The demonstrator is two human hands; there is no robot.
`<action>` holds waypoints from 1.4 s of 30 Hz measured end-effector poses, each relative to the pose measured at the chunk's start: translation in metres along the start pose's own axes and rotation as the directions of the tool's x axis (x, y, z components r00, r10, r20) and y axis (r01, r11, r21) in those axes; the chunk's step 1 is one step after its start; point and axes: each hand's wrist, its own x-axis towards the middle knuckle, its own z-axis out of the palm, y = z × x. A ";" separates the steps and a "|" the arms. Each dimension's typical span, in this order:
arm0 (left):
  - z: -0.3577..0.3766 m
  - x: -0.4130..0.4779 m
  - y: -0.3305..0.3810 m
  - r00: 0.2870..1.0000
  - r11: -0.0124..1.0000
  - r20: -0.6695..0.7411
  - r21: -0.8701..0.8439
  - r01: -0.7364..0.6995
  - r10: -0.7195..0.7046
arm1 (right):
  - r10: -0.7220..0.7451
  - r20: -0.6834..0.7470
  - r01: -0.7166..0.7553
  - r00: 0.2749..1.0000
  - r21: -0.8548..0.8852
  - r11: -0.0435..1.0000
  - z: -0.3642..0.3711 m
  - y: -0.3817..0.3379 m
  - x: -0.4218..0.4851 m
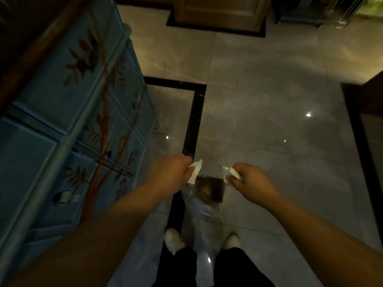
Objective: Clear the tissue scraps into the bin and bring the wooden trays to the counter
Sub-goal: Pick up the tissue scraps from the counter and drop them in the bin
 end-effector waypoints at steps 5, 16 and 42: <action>0.067 0.015 -0.018 0.990 0.998 0.131 -0.036 0.054 -0.049 | 0.147 0.074 -0.150 0.986 0.036 0.988 0.056 0.049 0.025; 0.266 0.060 -0.065 0.942 0.895 0.095 -0.295 0.334 -0.321 | 0.254 0.143 -0.270 0.957 0.111 0.957 0.197 0.174 0.093; 0.472 0.109 -0.100 0.852 0.837 0.339 -0.244 0.489 -0.399 | 0.290 0.202 -0.341 0.936 0.300 0.891 0.334 0.284 0.173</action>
